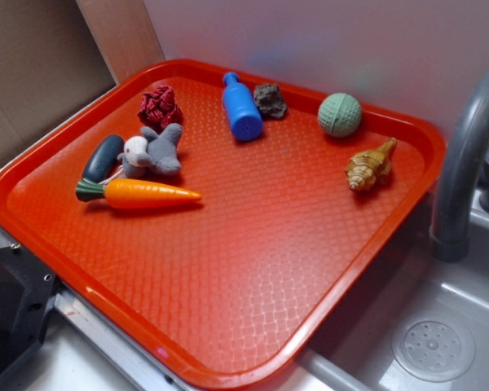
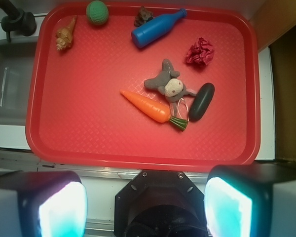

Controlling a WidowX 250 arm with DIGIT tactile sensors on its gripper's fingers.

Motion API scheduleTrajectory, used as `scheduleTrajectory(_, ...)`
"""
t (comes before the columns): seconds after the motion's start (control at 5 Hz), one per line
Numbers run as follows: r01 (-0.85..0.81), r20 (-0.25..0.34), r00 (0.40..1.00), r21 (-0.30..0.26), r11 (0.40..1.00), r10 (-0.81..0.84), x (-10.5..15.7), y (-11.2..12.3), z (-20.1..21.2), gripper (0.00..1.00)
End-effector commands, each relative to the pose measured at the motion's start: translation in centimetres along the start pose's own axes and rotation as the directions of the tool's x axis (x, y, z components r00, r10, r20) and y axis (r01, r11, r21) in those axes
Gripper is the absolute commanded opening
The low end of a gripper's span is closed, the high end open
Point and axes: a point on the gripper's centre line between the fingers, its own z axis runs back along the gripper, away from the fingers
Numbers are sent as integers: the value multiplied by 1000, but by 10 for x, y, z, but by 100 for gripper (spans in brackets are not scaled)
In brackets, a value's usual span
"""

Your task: Grab the plastic pickle.

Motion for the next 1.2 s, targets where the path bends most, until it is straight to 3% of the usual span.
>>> scheduleTrajectory(0.0,0,0,1000,0,1000,0,0,0,0,100)
scheduleTrajectory(0.2,-232,5,972,137,963,233,29,51,-52,100)
scheduleTrajectory(0.4,-389,44,921,49,920,387,57,87,-107,100)
scheduleTrajectory(0.6,-461,-2,887,-14,887,461,68,104,-161,100)
scheduleTrajectory(0.8,-458,-4,889,-5,889,458,61,116,-187,100)
scheduleTrajectory(1.0,-442,0,897,66,895,443,60,116,-205,100)
